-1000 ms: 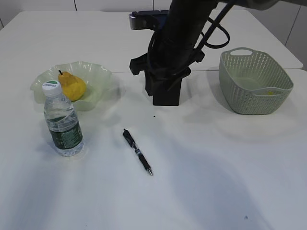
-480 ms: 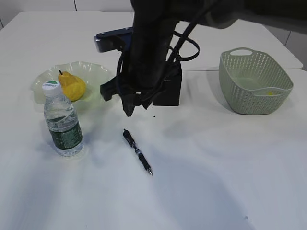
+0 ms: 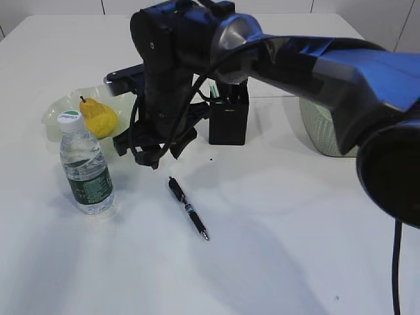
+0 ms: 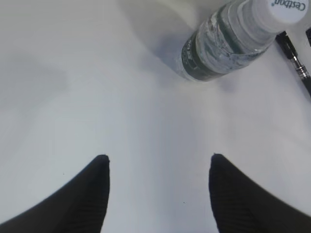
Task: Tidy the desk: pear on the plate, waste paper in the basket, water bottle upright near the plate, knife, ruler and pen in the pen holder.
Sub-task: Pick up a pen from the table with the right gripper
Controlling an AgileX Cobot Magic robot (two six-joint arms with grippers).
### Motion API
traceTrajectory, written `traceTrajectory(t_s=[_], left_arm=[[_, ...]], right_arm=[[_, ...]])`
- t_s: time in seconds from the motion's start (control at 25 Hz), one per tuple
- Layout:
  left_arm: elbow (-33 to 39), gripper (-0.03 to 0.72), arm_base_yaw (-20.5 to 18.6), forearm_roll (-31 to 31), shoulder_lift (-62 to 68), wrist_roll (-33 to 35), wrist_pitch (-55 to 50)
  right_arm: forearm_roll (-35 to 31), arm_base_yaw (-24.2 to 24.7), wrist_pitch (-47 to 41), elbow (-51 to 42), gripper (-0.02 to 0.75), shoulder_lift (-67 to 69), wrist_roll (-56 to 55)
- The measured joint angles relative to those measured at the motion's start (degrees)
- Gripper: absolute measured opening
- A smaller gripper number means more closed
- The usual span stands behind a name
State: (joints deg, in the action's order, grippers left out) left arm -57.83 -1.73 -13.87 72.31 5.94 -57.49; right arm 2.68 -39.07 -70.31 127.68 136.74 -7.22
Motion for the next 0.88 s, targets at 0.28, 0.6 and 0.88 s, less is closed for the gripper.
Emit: traceTrajectory(t_s=[0.28, 0.6, 0.88], left_arm=[[0.00, 0.456, 0.00, 0.00, 0.00, 0.00, 0.00], [0.00, 0.456, 0.00, 0.00, 0.00, 0.00, 0.00], [0.00, 0.456, 0.00, 0.00, 0.00, 0.00, 0.00]], right_arm=[[1.73, 0.00, -0.12, 0.73, 0.328, 1.98, -0.32], [1.04, 0.00, -0.12, 0.73, 0.328, 4.88, -0.32], [1.04, 0.00, -0.12, 0.73, 0.327, 5.84, -0.32]])
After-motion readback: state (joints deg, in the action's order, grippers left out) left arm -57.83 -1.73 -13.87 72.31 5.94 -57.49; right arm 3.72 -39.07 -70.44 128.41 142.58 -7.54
